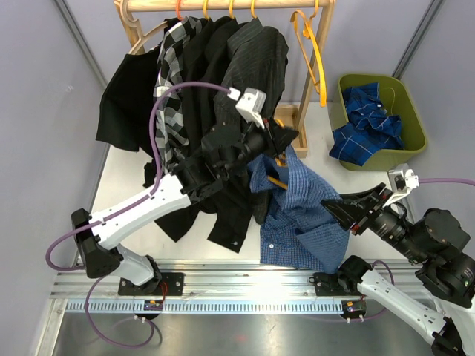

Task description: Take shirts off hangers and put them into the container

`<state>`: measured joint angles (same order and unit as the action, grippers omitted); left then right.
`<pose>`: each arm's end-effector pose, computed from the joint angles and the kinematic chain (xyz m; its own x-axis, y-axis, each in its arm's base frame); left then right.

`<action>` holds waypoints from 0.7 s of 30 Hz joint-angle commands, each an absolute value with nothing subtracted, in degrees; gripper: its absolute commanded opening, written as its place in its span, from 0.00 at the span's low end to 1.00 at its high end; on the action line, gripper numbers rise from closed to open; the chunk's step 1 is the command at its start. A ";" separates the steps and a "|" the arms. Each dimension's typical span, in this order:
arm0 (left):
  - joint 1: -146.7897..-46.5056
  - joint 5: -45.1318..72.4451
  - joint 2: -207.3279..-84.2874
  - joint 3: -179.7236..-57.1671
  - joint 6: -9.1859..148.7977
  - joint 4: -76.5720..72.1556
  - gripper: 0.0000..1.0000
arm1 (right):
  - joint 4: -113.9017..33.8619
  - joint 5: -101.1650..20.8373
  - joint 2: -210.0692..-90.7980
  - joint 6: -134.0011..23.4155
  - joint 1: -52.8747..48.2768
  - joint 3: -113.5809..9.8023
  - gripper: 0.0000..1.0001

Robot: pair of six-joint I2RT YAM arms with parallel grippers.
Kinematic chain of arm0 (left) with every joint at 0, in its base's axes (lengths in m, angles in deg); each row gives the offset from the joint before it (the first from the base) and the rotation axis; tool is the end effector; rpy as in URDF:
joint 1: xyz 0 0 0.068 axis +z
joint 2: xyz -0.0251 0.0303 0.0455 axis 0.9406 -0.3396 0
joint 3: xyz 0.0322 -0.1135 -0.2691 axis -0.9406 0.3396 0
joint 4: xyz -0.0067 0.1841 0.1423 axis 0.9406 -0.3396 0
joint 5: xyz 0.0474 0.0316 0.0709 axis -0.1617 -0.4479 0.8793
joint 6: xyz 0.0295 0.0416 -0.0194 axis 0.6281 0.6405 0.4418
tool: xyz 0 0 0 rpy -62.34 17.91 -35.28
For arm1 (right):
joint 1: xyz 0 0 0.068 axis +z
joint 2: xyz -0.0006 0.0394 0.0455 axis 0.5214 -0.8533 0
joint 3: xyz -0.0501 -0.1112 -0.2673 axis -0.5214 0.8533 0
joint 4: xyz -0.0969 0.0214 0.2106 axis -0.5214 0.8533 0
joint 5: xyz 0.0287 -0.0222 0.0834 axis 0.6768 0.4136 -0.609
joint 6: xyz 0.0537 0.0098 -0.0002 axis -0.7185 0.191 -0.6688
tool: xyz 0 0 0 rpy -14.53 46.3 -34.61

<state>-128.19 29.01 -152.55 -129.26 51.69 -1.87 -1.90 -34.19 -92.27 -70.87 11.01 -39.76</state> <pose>0.1650 -0.2558 0.4660 -0.3584 -0.3542 -0.8638 0.6897 0.5232 -0.5006 -0.0074 -0.0052 0.4133 -0.2428 0.2939 -0.9245 -0.6527 0.6555 0.3798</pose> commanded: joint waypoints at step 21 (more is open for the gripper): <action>-122.44 33.42 -150.50 -128.16 57.30 -6.61 0.00 | 7.46 -26.99 -87.63 -69.31 11.46 -42.79 0.00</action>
